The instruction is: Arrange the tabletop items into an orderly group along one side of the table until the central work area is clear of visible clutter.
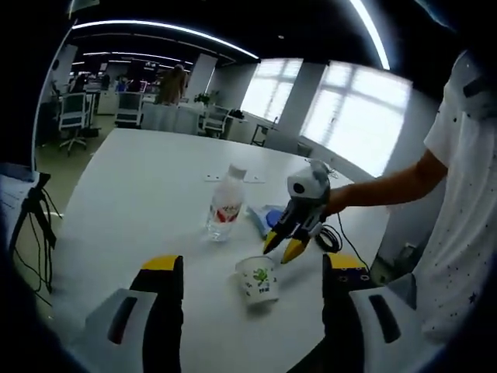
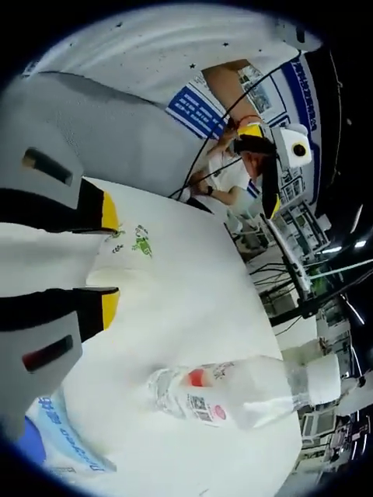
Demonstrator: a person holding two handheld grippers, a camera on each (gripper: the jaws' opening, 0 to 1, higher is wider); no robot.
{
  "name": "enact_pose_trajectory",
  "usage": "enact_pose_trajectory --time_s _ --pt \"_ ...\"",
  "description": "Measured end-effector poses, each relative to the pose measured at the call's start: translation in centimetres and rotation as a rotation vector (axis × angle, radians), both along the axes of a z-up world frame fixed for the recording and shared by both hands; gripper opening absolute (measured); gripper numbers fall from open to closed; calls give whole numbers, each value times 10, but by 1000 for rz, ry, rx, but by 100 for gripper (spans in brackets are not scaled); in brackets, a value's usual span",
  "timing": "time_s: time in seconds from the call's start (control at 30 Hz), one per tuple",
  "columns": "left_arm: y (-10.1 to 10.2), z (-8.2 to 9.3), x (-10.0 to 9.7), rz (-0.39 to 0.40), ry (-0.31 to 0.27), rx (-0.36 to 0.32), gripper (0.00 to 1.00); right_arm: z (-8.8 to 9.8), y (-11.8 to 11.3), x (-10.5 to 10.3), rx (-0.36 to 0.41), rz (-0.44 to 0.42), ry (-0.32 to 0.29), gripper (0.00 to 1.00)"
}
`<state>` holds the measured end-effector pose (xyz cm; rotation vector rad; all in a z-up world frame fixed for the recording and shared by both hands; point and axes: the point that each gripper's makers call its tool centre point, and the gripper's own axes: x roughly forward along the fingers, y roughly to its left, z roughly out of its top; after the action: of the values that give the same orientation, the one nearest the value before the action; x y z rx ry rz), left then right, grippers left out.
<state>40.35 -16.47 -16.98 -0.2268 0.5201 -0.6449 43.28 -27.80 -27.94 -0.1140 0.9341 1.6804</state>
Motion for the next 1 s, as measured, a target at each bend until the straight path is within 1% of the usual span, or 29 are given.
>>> enact_pose_trajectory --time_s 0.03,0.13,0.27,0.33,0.47,0.6,0.7,0.73,0.77,0.8,0.87,0.93,1.0 --pt "0 -1 0 0 3 0 74 0 1 0 1 1 15 23" --pt "0 -3 0 0 8 1 74 -4 3 1 -2 11 35 23" --pt "0 -4 1 2 9 -3 74 -9 4 -2 -8 33 64 21" --pt "0 -5 2 4 13 -4 74 -10 4 -4 -9 38 79 18" --pt "-1 -7 1 4 17 -6 73 -7 3 -11 -7 66 108 5" --pt "-5 -9 2 -5 22 -8 73 -3 3 -16 -5 72 136 1" --pt "-9 -7 2 -11 16 -16 73 0 2 -22 -9 94 141 0" --pt "-11 -7 2 -15 14 -17 74 3 2 -26 -7 103 152 0" --pt "-12 -6 2 -16 11 -18 74 6 3 -28 -1 101 153 0" --pt "-14 -5 3 -18 9 -22 74 7 4 -27 4 97 136 0" --pt "-15 -5 3 -20 8 -26 73 9 3 -29 -4 102 134 0" --pt "-18 -4 3 -26 2 -28 73 12 0 -28 -15 111 90 0" --pt "-20 -2 4 -29 -5 -35 73 16 -3 -26 -21 109 62 0"
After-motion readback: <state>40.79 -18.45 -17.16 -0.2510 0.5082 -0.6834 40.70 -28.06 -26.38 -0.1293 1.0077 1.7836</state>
